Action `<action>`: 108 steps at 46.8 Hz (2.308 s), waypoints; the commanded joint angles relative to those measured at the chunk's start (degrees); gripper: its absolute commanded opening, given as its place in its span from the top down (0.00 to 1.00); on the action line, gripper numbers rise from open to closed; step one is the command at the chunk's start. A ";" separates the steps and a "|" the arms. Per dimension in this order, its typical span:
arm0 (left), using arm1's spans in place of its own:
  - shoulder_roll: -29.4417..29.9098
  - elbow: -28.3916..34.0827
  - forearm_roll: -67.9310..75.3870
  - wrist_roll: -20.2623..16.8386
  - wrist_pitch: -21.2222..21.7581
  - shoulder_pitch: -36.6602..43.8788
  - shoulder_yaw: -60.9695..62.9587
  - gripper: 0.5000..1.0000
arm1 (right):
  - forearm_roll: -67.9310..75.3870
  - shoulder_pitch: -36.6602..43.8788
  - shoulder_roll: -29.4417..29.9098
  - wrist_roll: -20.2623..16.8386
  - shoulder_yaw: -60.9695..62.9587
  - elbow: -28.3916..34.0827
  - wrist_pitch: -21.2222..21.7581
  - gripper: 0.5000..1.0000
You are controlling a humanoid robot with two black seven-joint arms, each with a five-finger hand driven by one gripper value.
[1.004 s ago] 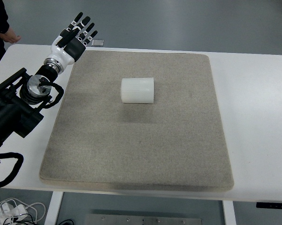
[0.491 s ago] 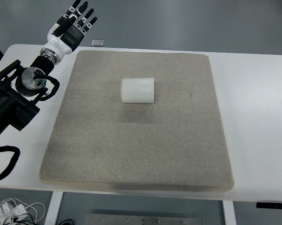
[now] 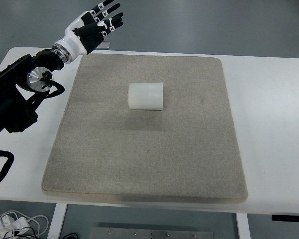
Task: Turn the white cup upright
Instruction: 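Raise the left hand and swing it toward the white cup, then reach the left hand over the sideways white cup and lower fingers, then close the left hand fingers around the cup body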
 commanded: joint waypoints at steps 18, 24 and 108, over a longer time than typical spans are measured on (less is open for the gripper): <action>8.31 -20.10 25.69 3.11 6.11 -3.79 11.56 0.03 | 0.00 0.00 0.00 0.00 0.00 0.00 0.00 0.10; 9.64 -22.91 25.69 7.16 7.69 -7.04 18.07 0.04 | 0.00 0.00 0.00 0.00 0.00 -0.08 0.00 0.10; -2.49 -12.55 52.15 13.05 5.85 -13.55 32.58 0.08 | 0.00 0.00 0.00 0.00 0.00 0.00 0.00 0.10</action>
